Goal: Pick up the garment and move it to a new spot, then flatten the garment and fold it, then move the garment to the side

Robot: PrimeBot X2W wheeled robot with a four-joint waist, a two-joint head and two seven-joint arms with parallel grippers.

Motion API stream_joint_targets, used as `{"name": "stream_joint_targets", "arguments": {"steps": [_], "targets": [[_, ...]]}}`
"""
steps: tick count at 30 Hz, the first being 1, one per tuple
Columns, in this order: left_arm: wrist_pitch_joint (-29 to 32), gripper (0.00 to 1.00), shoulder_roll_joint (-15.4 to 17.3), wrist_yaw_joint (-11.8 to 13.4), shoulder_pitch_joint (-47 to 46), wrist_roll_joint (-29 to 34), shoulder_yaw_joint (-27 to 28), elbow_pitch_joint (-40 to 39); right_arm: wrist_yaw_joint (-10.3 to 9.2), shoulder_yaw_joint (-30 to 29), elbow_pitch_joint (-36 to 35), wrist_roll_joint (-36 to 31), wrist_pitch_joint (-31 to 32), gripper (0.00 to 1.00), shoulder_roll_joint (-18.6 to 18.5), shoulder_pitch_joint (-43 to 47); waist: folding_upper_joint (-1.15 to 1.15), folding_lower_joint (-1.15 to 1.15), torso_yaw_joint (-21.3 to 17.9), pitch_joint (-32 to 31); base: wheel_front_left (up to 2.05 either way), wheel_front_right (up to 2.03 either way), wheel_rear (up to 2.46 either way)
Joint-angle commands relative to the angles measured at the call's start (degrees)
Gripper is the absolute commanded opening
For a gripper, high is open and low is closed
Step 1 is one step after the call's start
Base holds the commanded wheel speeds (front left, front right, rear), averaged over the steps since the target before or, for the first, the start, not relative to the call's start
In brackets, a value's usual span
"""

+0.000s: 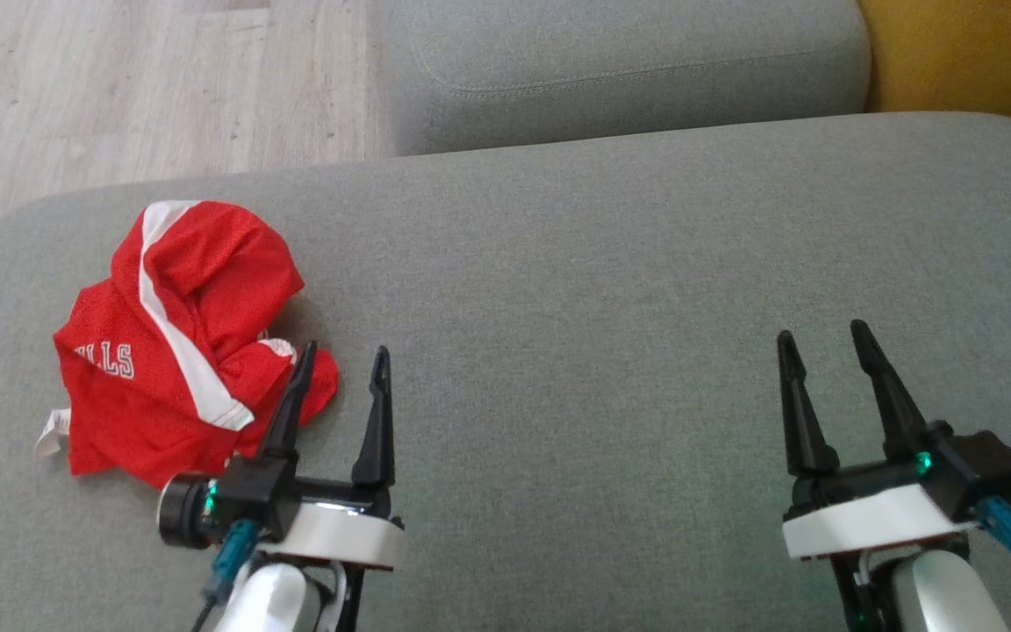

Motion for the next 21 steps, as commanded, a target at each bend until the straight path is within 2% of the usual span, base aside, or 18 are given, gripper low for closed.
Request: {"name": "stream_joint_targets", "arguments": {"steps": [1, 6, 14, 21], "targets": [[-1.0, 1.0, -0.3, -0.5, -0.7, 0.5, 2.6, -1.7, -0.04, 0.8, -2.1, -0.4, -1.1, 1.0, -0.5, -0.8, 0.0, 0.0, 0.0, 0.0, 0.0, 0.0, 0.0], [-1.8, 1.0, -1.8, -2.3, 0.9, 1.1, 5.9, 0.7, -0.04, 0.4, -1.7, 1.3, -1.9, 1.0, -0.5, 0.0, 0.0, 0.0, 0.0, 0.0, 0.0, 0.0, 0.0], [-2.7, 1.0, -2.8, -2.9, 0.8, 4.7, 7.0, 7.6, -0.04, 0.7, 0.6, 0.2, -2.8, 1.0, -0.5, 0.3, 0.0, 0.0, 0.0, -0.2, 0.0, 0.0, 0.0], [-2.7, 1.0, -3.5, -3.9, 0.0, 5.3, 8.0, 8.6, -0.04, 0.6, 1.7, 0.9, -2.8, 1.0, -0.5, -0.2, 0.0, 0.0, 0.3, -0.4, 0.0, 0.0, 0.0]]}}
